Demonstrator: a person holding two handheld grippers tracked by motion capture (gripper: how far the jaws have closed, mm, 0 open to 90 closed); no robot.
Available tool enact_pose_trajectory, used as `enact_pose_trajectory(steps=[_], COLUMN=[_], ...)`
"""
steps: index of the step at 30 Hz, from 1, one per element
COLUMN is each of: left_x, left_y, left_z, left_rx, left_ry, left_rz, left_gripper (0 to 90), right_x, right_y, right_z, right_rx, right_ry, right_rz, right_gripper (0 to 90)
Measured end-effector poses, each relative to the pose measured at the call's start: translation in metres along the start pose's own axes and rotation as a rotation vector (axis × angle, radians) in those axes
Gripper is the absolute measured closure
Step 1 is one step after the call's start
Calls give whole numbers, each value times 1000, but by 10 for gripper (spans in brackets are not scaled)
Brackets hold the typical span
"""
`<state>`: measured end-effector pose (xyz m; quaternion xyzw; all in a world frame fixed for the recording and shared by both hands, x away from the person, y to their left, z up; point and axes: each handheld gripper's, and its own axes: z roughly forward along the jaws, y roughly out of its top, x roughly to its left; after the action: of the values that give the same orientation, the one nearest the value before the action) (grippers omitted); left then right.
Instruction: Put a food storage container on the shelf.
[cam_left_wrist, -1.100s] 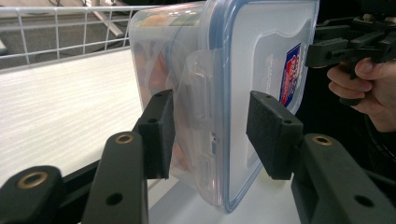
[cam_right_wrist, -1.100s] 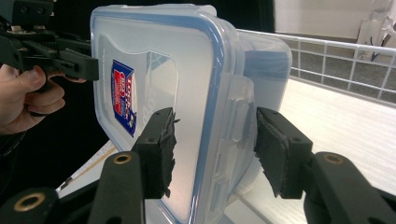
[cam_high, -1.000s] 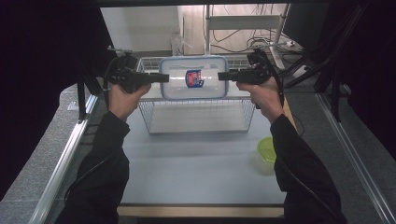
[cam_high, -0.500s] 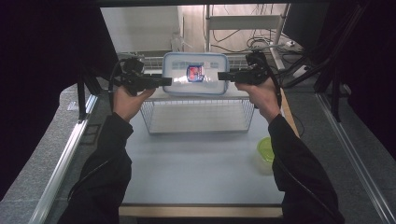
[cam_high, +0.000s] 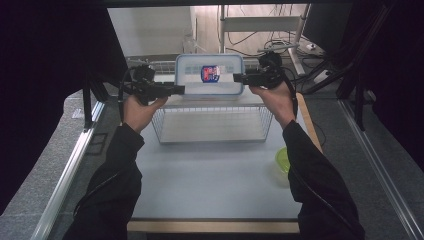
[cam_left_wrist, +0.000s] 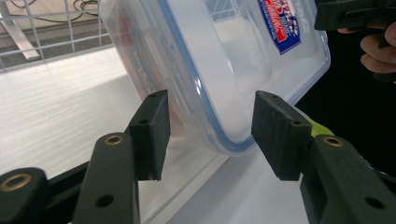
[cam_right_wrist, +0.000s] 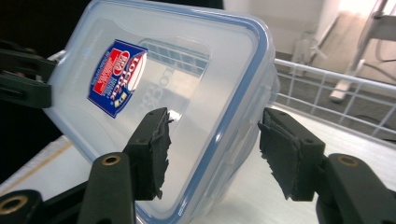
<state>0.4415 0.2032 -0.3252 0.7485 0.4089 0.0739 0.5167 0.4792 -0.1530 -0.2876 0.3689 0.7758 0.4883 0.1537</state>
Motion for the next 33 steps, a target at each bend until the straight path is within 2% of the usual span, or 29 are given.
enact_pose_trajectory(steps=[2,4,7,12,13,16,19,21,24,26,27,28,29,31,33], left_x=[0,0,1,0,-1,-5,-11,-15,-19,-22,-23,-23,-24,-25,-22], left_y=[0,1,2,8,9,9,7,3,-7,-19,-24,-27,-29,-32,-30], left_z=[-1,-2,-3,-3,-3,0,-1,-5,-13,-17,-16,-14,-12,-4,3], left_rx=[-12,-25,-44,-57,-59,-61,-69,-84,-126,-139,-132,-118,-104,-66,-48], left_ry=[5,8,13,36,29,54,74,75,84,83,76,51,40,56,84], left_rz=[0,-4,-27,-22,-15,13,55,66,69,82,89,91,94,110,108], left_gripper=[470,466,465,478,465,405,403,410,485,614,655,724,751,772,792], right_x=[1,2,3,1,1,4,4,4,7,12,14,16,18,21,22], right_y=[0,-2,-5,-6,-6,-8,-11,-13,-19,-27,-30,-34,-38,-42,-45], right_z=[1,3,6,4,4,5,3,0,-7,-12,-12,-10,-8,-2,6], right_rx=[3,13,15,1,2,12,1,-9,-24,-30,-27,-18,-8,8,20], right_ry=[-11,1,-6,19,25,-3,1,6,3,13,15,17,19,20,16], right_rz=[-10,-14,-20,8,9,-21,-22,-19,-36,-43,-52,-62,-75,-86,-93], right_gripper=[431,435,425,458,453,446,459,489,594,679,708,746,771,805,819])
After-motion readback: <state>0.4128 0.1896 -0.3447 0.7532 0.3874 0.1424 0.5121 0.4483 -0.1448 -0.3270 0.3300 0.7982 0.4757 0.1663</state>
